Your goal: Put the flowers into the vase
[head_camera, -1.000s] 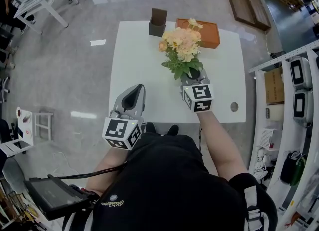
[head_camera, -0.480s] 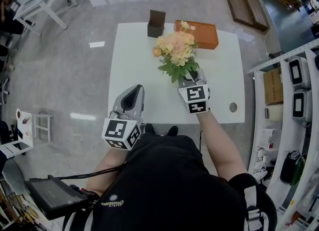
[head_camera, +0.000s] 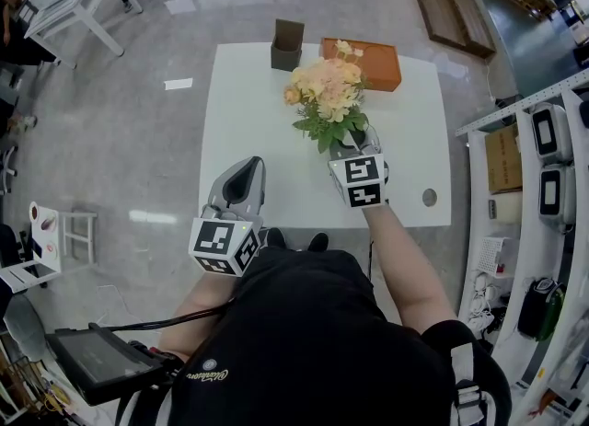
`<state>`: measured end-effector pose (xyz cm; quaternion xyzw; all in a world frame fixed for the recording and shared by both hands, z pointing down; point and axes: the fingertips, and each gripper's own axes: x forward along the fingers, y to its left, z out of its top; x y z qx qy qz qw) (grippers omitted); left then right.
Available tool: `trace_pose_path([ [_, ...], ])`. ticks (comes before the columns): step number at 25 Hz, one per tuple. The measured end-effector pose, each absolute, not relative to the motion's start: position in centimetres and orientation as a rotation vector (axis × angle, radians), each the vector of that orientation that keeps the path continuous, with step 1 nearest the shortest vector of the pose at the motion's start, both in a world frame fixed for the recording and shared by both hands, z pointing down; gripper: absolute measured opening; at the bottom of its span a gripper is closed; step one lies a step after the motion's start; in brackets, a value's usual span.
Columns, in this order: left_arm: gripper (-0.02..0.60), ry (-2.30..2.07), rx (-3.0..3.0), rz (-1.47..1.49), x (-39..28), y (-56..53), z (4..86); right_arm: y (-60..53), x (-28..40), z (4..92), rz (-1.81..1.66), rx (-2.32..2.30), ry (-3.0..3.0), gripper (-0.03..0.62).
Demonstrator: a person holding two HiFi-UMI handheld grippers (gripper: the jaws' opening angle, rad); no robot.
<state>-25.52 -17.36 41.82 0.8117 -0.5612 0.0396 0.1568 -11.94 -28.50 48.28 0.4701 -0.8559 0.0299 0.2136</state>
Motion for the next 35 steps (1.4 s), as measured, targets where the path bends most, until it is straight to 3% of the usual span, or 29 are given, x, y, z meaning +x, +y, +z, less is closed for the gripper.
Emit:
trace_pose_path([
  [7,0.006,-1.604,2.329,0.103,-25.6,-17.1,41.7,-28.4,-12.2,48.5,0.138,1.274,-2.359,0.121],
  [28,0.006,-1.596,2.337,0.106,-25.4,-16.9,41.8,-27.3,-12.0,48.4,0.222,1.258,-2.364,0.152],
  [35,0.006,-1.585,2.346,0.107,-24.9,-17.1,41.7,-26.6,-11.8,48.4,0.276,1.241,-2.375,0.202],
])
